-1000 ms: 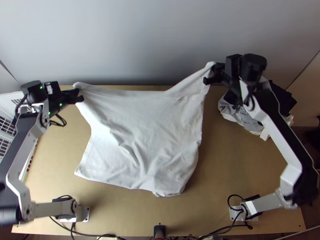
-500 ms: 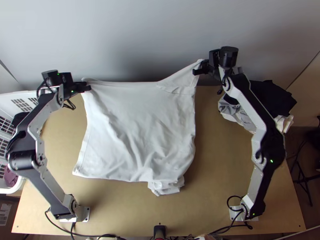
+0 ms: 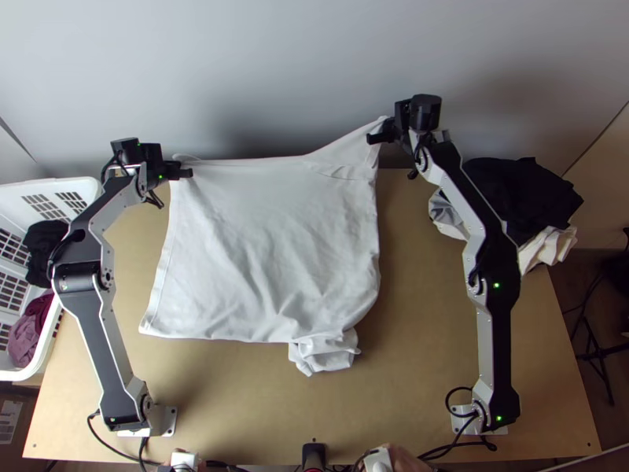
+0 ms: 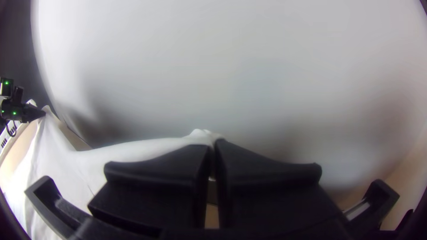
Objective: Fold the t-shirt
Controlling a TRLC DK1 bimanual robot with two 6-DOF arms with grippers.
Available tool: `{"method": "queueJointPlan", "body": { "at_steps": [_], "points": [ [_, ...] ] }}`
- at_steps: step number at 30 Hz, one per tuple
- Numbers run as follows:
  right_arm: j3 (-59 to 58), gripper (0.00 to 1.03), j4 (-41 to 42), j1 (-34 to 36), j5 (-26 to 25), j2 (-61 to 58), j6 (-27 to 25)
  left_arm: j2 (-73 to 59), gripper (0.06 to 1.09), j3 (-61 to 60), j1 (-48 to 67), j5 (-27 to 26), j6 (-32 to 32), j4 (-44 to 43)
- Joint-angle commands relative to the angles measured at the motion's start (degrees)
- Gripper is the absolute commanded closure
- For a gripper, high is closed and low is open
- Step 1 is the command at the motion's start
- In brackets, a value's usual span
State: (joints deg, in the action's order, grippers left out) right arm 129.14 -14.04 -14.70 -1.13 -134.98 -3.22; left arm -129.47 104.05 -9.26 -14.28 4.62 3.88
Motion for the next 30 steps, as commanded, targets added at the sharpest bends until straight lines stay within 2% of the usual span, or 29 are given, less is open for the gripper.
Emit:
{"method": "queueJointPlan", "body": {
  "at_steps": [1,4,9,13,18,21,30],
  "points": [
    [2.9,1.0,3.0,-1.0,-2.0,-5.0,-1.3,-5.1,1.05,3.0,0.2,2.1,1.4,-4.3],
    [2.8,1.0,4.7,-1.6,-3.5,-6.2,-3.3,-6.1,1.05,3.2,0.2,3.2,1.2,-6.8],
    [1.2,1.0,4.7,-3.1,-6.2,-6.2,-3.3,-5.2,1.05,1.9,0.3,4.2,-0.5,-9.5],
    [-1.3,1.0,4.6,-4.2,-6.3,-4.7,-3.0,-2.5,1.05,-2.4,0.3,4.1,-1.2,-12.4],
    [-2.9,1.0,2.9,-4.4,-6.3,-2.7,1.5,1.1,1.05,-9.1,0.3,4.0,-2.6,-15.0],
    [-4.5,1.0,1.7,-5.0,-4.1,-0.7,4.0,4.6,1.05,-14.1,0.2,3.8,-3.0,-16.6],
    [-19.6,1.0,2.9,-6.3,-1.5,10.2,7.7,10.8,1.05,-22.4,-1.3,3.2,-2.8,-17.5]
  ]
}}
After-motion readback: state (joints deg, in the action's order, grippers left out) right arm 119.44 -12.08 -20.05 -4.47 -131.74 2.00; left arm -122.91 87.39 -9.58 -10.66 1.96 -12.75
